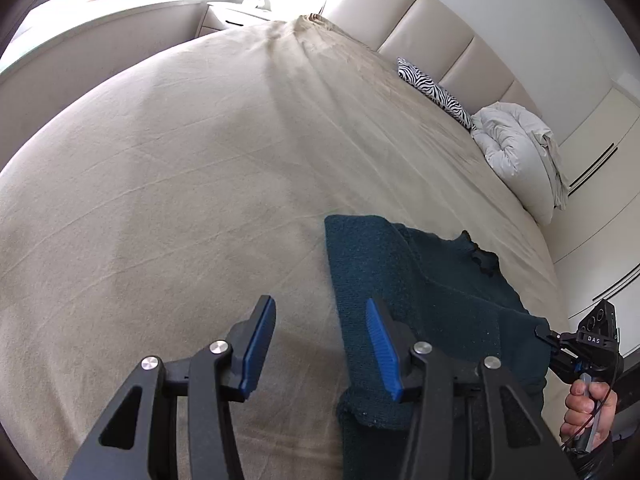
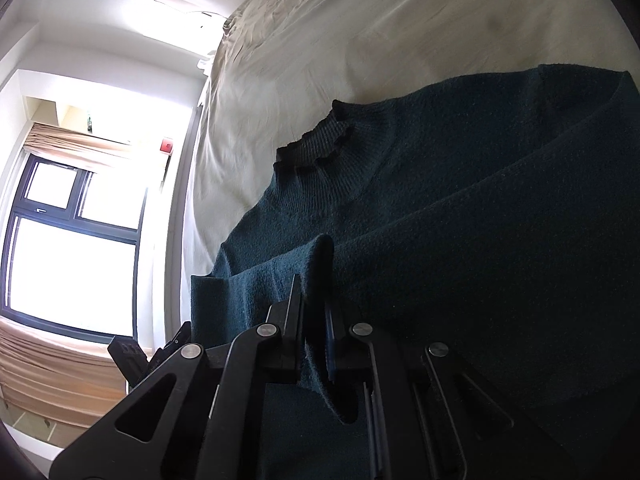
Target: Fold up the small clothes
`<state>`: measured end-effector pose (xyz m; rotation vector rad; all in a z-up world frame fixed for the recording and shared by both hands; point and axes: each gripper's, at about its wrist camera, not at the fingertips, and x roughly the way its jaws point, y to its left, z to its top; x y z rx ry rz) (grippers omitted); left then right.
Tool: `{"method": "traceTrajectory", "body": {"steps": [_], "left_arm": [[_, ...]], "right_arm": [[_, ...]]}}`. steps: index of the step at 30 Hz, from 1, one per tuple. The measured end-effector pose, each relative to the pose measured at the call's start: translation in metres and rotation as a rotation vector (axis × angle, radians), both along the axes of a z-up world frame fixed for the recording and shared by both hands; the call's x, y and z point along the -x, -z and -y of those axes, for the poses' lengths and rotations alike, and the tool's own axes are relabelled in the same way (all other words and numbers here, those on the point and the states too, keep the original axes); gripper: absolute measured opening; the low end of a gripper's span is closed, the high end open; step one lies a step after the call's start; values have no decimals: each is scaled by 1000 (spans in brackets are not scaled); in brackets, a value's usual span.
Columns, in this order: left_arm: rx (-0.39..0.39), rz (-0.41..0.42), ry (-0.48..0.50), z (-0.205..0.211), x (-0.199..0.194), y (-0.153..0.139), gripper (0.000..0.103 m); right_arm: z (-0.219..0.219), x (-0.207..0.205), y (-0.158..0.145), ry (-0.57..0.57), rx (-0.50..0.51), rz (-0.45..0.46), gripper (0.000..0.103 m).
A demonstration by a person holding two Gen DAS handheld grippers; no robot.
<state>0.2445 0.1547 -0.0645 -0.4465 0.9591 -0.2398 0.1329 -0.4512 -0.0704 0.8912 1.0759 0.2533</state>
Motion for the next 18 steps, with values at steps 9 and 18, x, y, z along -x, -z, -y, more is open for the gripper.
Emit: {"method": "traceTrajectory", "body": {"steps": [9,18], "left_arm": [[-27,-36,36,18,-24,6,49],[-18,-73,71,25,-52,11,34]], "right_arm": [[23,2,9,50,47,-31,7],[18,9,15,31,60,-37,9]]}}
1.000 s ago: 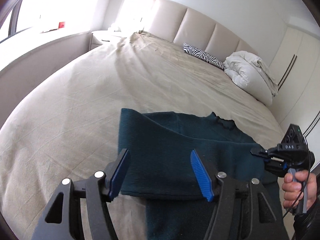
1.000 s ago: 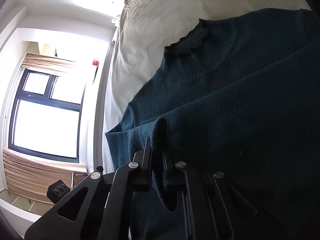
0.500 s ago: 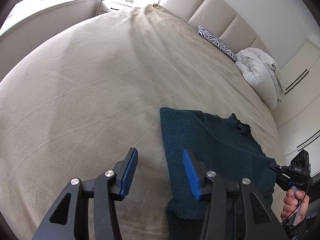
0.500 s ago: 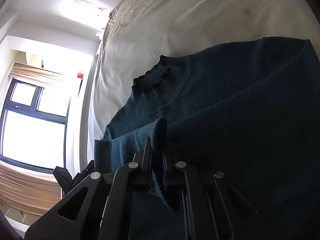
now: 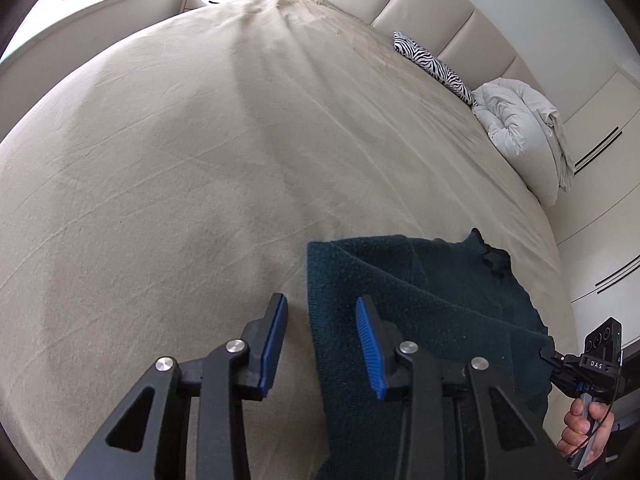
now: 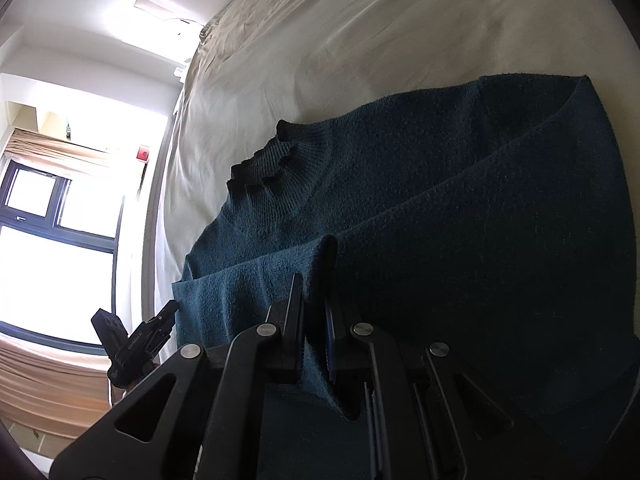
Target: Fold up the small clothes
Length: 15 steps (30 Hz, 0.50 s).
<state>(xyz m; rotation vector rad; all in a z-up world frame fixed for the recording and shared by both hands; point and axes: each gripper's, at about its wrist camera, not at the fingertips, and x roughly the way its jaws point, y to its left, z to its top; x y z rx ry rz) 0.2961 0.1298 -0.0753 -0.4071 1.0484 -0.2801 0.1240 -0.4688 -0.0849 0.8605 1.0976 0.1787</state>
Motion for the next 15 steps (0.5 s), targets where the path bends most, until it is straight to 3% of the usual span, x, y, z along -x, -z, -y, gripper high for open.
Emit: {"method": "traceTrajectory", "body": {"steps": [3,14,15], "left_arm": [[4,-13,8,1,-7,3,30],[-6,1,22,4,-8,2,33],[-9,4,27,5,-9,2,26]], "right_arm": [[-5,8,-1,-22,0,5,9],[-12,20,7,-25,56,-10,7],[-11,21,7,-16,62,-11,7]]}}
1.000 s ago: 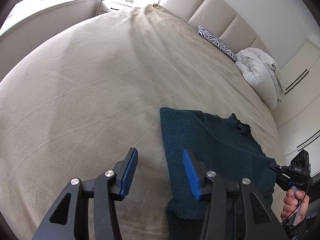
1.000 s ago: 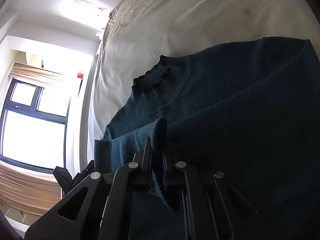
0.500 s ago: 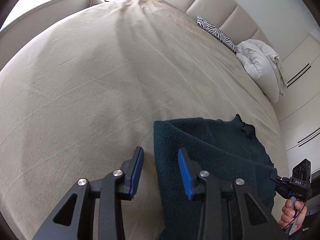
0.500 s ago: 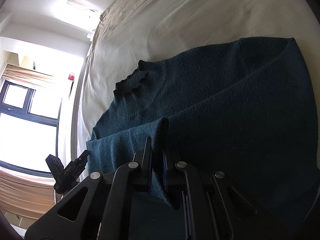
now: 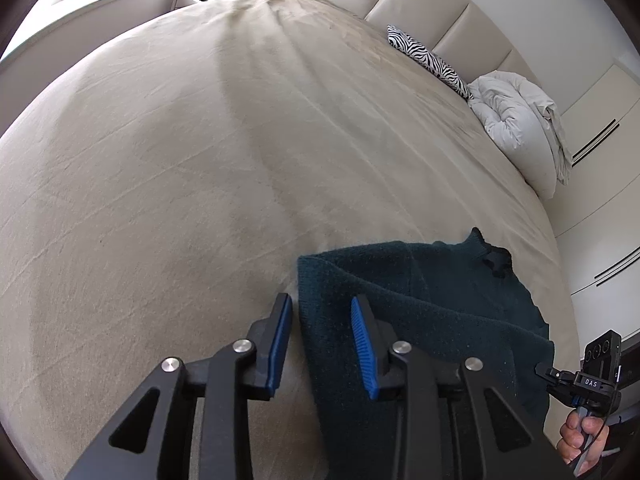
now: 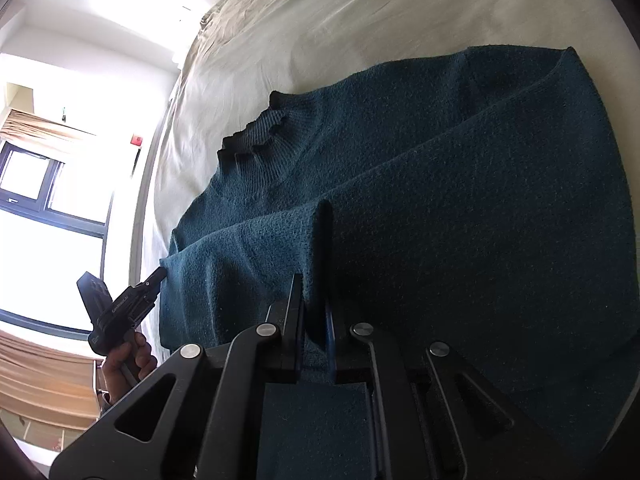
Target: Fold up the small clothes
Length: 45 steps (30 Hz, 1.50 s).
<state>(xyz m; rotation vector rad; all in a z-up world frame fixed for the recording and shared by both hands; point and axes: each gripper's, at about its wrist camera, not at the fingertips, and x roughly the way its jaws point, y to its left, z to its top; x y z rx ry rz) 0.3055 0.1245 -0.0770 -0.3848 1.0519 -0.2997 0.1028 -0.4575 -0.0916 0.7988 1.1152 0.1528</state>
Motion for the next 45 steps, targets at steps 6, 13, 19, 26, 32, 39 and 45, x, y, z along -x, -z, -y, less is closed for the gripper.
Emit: {"method": "traceTrajectory", "body": {"steps": [6,13,19,26,32,39,45], "left_arm": [[-61,17,-8,9,-2,2,8],[-47,33,-3,6,0,7,8],[4,60,-39,-10,11,-1,38],[-43,52,-13,3,6,-1,41],[-95,34,-16,8,-4,9,12],[-93,51,-18,6,0,9,9],[-79,118,-55,1,11,-5,7]], "right_arm": [[12,2,6,46,-25,-36,6],[18,-10,22,53,-40,-60,8],[18,3,12,57,-28,-32,9],[14,11,7,32,-19,-19,9],[15,9,12,30,25,-35,8],[29,13,17,71,14,-37,6],[25,14,10,76,45,-21,6]]}}
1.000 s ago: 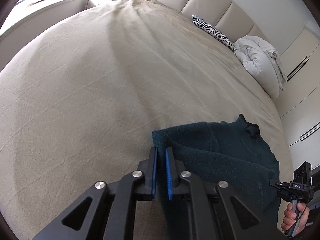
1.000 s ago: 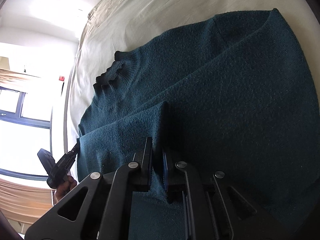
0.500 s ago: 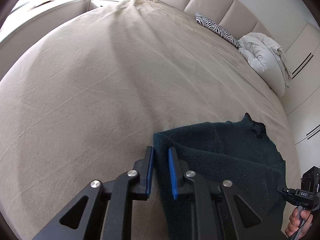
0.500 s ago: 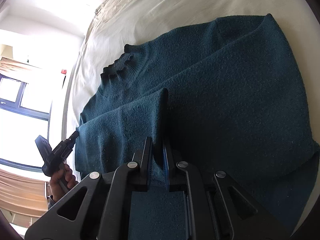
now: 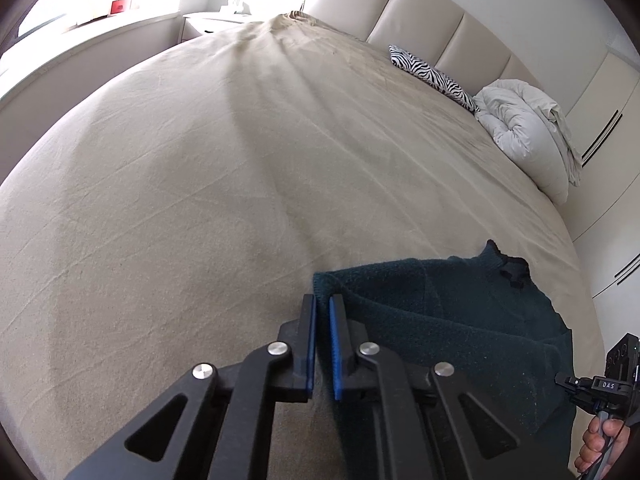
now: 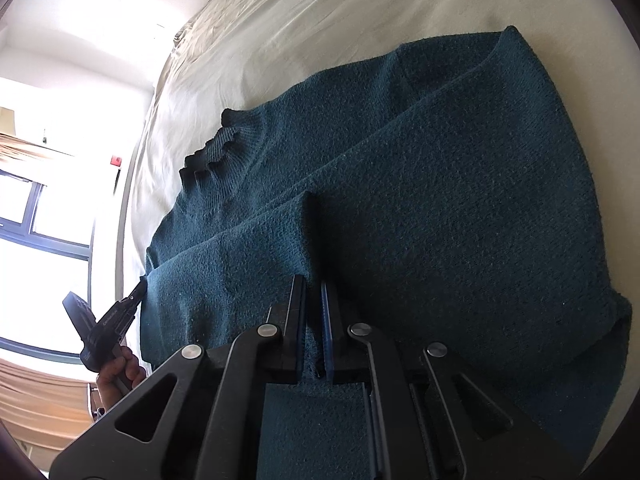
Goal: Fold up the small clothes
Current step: 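Open the left gripper and lift it away while the right gripper holds the sweater side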
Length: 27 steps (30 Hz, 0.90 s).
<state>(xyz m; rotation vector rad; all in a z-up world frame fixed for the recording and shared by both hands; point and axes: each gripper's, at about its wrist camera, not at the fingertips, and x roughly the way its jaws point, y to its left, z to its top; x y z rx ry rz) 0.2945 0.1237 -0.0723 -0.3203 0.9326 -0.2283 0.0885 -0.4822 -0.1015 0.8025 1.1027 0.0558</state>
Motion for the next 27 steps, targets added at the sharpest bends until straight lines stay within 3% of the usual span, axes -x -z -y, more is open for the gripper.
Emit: {"method": "traceTrajectory", "body": {"steps": [6,9,13,18,24,27], "left_arm": [[-13,-37,18,4,-6,14,8],[-1,-37,1,-2,-1,5,15],[50,-29,-32,-20,28,-12,35],[53,-67,71,-9,72,-18,35],[-99,4,117,9,122,-23,54],[-201,31,175,23,128,-18,63]], "right_arm": [[4,-4,11,10,-27,-18,5],[0,-4,6,-35,-21,-6,6],[6,7,-1,-15,-84,20,8],[7,20,-3,-23,-149,38,8],[3,23,4,-13,-186,25,8],[6,24,7,-5,-192,18,8]]}}
